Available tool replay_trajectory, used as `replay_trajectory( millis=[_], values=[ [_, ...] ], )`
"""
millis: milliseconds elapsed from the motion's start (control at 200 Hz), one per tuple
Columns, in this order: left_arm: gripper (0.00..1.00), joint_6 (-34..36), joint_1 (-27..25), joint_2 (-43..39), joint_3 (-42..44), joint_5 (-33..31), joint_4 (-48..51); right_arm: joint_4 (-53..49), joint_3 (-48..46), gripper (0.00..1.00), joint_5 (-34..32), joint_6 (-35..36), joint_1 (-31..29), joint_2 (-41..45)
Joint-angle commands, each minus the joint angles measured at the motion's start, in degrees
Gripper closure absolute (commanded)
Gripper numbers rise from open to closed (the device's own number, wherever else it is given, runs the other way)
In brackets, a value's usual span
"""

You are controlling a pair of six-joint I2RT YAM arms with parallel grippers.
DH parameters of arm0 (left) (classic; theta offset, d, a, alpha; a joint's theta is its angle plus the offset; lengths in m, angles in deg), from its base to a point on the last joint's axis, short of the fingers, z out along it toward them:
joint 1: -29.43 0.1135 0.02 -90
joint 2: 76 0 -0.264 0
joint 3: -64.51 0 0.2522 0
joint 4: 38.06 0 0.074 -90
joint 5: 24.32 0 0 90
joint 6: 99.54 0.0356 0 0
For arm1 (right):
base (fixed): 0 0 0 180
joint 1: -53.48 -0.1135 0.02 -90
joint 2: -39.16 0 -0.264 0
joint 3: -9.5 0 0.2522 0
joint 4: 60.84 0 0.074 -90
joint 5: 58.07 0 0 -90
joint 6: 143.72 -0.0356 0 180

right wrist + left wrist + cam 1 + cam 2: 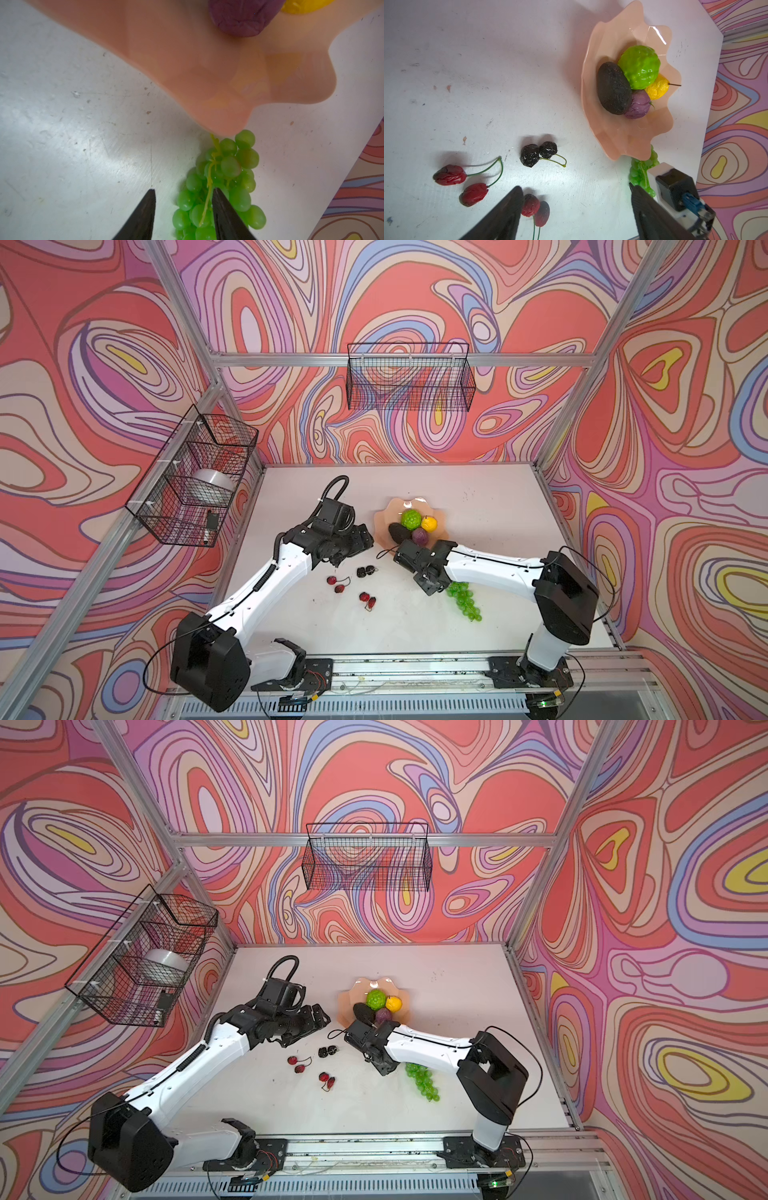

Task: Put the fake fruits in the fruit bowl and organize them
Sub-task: 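Open the left gripper and withdraw while the right gripper moves toward the grapes, then lower the right gripper and grasp the green grape bunch by its stem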

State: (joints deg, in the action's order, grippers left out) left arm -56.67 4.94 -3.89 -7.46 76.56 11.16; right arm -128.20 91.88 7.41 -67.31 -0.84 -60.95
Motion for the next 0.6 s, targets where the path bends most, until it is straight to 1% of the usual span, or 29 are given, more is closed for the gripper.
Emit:
replay_trajectory(
  millis=[0, 260, 361, 596],
  values=[
    [0.15, 0.3, 1.4, -1.5, 1.1, -0.9, -1.0, -0.7, 2.1, 0.57, -3.7, 1.8, 0.0, -2.6],
    [0.15, -0.9, 2.1, -2.0, 3.1, -0.5, -3.0, 0.8, 1.8, 0.57, -5.2, 2.6, -0.1, -6.6],
    [0.15, -1.0, 2.2, -1.8, 3.1, -0.1, -3.0, 0.5, 1.8, 0.58, -7.1, 2.1, -0.1, -8.4],
    [0.15, -0.9, 2.3, -2.3, 3.2, -0.4, -2.9, -0.4, 0.8, 0.58, -11.5, 0.0, -0.3, -8.8]
  ],
)
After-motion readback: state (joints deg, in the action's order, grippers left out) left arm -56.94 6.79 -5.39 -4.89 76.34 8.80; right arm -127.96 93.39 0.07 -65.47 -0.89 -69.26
